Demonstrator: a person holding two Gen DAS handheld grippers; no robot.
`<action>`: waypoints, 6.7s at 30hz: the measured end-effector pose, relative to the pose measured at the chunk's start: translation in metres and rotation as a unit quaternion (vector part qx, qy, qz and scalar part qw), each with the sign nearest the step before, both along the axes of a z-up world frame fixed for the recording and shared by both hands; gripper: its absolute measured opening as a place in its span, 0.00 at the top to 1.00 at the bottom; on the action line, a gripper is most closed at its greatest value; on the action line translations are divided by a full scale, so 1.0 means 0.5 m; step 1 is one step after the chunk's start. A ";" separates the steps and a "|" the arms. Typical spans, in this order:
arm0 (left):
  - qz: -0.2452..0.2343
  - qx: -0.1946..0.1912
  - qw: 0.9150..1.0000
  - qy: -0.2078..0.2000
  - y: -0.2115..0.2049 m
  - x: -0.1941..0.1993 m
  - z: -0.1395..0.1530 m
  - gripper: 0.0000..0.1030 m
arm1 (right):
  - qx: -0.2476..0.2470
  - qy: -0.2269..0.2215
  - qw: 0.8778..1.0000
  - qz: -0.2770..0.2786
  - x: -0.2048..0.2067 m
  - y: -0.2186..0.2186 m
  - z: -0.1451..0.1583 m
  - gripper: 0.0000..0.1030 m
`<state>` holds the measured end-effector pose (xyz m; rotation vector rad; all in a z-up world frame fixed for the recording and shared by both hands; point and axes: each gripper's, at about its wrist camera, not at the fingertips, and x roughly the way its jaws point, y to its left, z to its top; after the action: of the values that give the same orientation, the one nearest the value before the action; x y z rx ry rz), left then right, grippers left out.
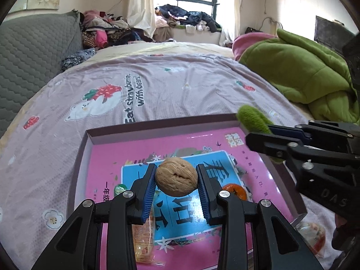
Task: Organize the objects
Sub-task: 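Lower the walnut and green ring over the blue book in the tray, then open the left gripper to drop the walnut while the right releases the ring, then withdraw both grippers back from the pink tray, then move both grippers back toward the remaining items beside the tray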
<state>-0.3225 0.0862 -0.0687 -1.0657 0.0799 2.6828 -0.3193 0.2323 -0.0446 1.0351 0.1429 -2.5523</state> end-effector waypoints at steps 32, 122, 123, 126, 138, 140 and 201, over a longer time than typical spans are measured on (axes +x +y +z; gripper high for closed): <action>-0.021 -0.012 0.996 -0.087 0.020 -0.026 -0.083 0.65 | 0.074 -0.103 0.992 0.005 -0.051 -0.014 -0.117 0.86; 0.060 0.085 0.995 -0.004 -0.198 0.266 0.210 0.27 | -0.032 0.014 0.993 -0.115 0.238 -0.029 0.136 0.46; 0.062 0.085 0.994 -0.001 -0.200 0.273 0.218 0.27 | -0.034 0.013 0.993 -0.116 0.245 -0.030 0.143 0.46; 0.060 0.087 0.994 0.000 -0.204 0.293 0.236 0.27 | -0.036 0.013 0.992 -0.120 0.264 -0.031 0.159 0.45; 0.078 0.080 0.994 0.006 -0.220 0.331 0.256 0.27 | -0.017 0.018 0.992 -0.124 0.305 -0.032 0.198 0.43; 0.079 0.075 0.994 0.007 -0.222 0.334 0.259 0.27 | -0.018 0.020 0.992 -0.124 0.313 -0.031 0.203 0.43; 0.075 0.030 0.997 -0.014 -0.255 0.486 0.216 0.27 | 0.015 0.014 0.995 -0.097 0.494 -0.101 0.194 0.43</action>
<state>-0.0795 -0.0414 0.0393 -1.1327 -0.0888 2.7820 -0.0721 0.1819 0.0523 1.0726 0.0920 -2.7467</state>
